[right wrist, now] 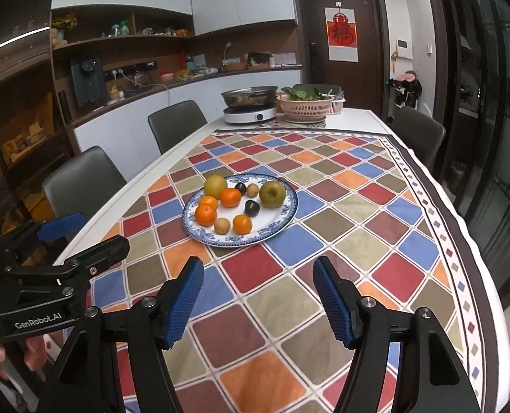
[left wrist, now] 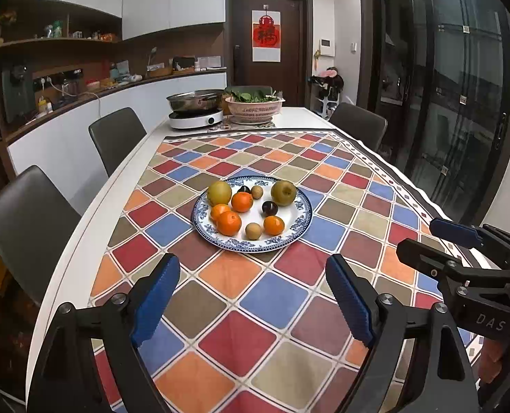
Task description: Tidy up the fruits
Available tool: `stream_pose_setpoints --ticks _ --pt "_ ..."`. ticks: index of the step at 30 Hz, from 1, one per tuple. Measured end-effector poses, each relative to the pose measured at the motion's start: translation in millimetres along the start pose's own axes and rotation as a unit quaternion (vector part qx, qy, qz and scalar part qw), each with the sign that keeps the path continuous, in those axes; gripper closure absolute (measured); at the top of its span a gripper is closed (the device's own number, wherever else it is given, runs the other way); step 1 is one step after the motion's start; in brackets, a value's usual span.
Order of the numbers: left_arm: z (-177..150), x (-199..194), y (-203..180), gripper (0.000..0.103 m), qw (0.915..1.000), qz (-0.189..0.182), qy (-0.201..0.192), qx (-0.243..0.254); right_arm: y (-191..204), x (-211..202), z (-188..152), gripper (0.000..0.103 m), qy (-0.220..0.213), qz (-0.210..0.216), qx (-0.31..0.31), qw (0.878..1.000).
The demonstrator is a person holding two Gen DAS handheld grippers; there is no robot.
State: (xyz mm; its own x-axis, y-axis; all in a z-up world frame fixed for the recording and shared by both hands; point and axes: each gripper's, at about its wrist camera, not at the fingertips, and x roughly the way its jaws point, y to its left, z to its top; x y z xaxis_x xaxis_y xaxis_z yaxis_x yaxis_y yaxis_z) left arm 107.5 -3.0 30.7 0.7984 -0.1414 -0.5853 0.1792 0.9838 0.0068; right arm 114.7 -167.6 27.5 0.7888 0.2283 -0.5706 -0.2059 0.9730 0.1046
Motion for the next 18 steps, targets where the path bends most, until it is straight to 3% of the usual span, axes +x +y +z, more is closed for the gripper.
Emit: stream_pose_setpoints --ticks 14,18 --pt "-14 -34 -7 0.000 0.9996 0.010 -0.027 -0.004 5 -32 -11 0.036 -0.026 0.010 -0.004 1.000" --pt "-16 -41 -8 0.000 0.9993 0.017 -0.033 -0.008 5 -36 -13 0.036 -0.031 0.013 -0.002 0.999"
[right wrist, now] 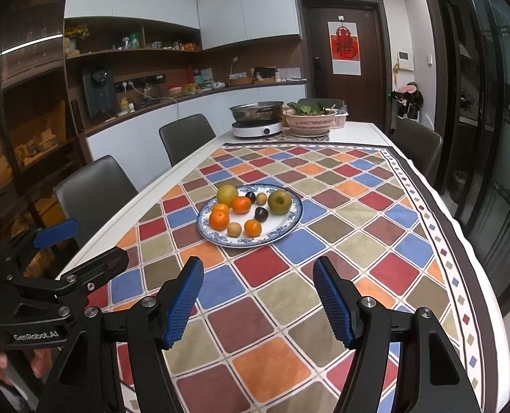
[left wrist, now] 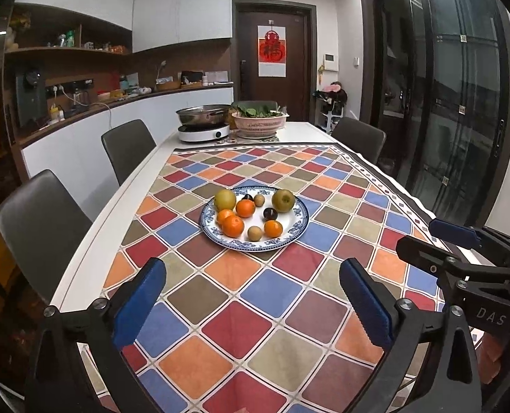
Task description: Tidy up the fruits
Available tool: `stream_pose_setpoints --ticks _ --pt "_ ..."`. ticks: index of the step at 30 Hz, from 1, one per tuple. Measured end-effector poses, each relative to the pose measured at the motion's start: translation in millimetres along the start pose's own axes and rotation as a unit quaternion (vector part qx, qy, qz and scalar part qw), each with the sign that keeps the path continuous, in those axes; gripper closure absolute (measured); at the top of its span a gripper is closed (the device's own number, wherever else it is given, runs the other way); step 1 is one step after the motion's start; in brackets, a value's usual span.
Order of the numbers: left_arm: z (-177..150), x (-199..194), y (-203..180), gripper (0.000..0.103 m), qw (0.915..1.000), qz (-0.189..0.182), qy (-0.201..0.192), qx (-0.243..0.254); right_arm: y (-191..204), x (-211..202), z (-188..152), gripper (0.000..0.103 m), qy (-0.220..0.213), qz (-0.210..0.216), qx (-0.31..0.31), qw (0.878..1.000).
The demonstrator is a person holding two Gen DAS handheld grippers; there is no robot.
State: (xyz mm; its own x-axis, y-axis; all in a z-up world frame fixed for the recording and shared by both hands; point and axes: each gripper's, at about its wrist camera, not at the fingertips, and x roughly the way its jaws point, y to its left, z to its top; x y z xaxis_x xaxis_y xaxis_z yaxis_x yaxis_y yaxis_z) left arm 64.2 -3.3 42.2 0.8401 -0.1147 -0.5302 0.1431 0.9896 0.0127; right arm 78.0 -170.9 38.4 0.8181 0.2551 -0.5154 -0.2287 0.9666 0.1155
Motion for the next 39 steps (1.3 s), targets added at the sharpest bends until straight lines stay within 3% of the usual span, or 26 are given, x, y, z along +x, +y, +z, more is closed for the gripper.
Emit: stream_pose_setpoints --ticks 39 --pt "-2 -11 -3 0.000 0.9993 0.033 -0.016 0.000 6 -6 -7 0.036 -0.001 0.005 0.005 1.000"
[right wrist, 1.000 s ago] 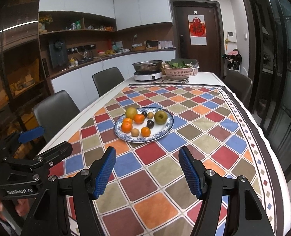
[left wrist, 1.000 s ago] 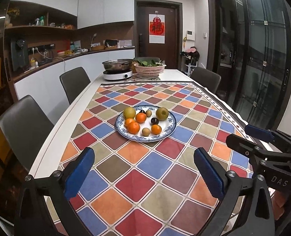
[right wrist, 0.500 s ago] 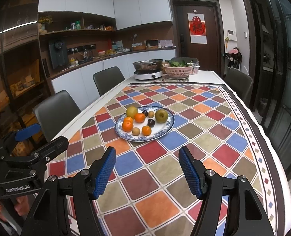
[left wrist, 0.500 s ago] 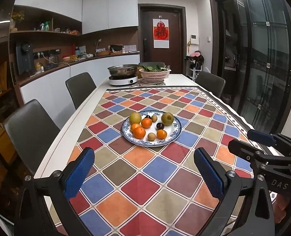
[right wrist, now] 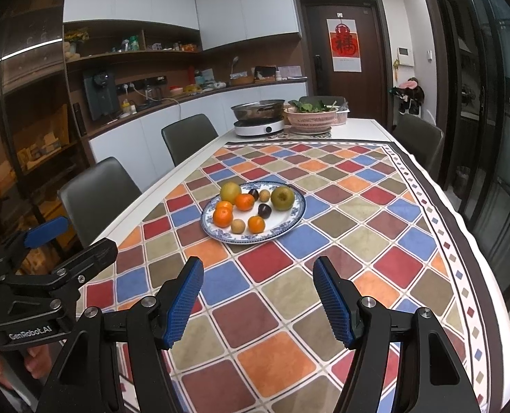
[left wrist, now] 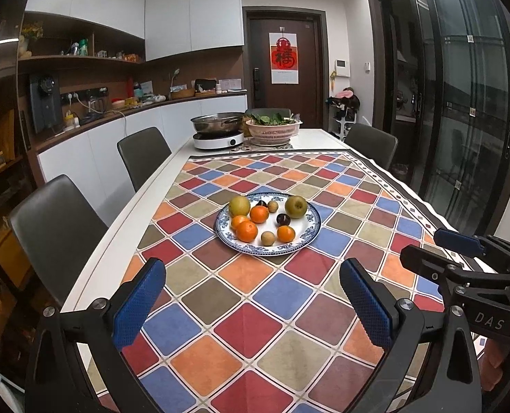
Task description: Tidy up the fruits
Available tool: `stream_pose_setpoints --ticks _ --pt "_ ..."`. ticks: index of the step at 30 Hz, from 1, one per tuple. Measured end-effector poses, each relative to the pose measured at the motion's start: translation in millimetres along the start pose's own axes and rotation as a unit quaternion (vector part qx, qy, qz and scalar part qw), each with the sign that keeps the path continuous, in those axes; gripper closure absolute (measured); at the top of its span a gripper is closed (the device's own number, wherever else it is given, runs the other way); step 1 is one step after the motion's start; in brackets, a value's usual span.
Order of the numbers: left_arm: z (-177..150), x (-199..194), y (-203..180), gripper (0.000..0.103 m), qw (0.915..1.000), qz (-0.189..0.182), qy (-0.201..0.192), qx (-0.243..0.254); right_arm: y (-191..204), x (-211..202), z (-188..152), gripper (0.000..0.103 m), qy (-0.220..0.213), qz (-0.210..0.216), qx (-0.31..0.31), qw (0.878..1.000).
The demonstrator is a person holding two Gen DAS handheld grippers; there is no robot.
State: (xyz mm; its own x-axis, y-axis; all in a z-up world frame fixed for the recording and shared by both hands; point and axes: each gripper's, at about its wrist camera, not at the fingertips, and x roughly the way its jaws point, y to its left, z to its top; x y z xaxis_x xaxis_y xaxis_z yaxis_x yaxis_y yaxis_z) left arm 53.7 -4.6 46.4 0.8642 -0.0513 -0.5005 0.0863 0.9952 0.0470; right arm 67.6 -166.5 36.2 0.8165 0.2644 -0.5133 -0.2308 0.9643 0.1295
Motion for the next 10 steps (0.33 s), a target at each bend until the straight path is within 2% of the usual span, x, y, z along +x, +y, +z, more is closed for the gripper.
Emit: stream_pose_setpoints --ticks 10 --pt "-4.0 2.2 0.2 0.000 1.0000 0.002 0.008 -0.004 0.0 2.3 -5.1 0.036 0.004 0.001 0.001 1.000"
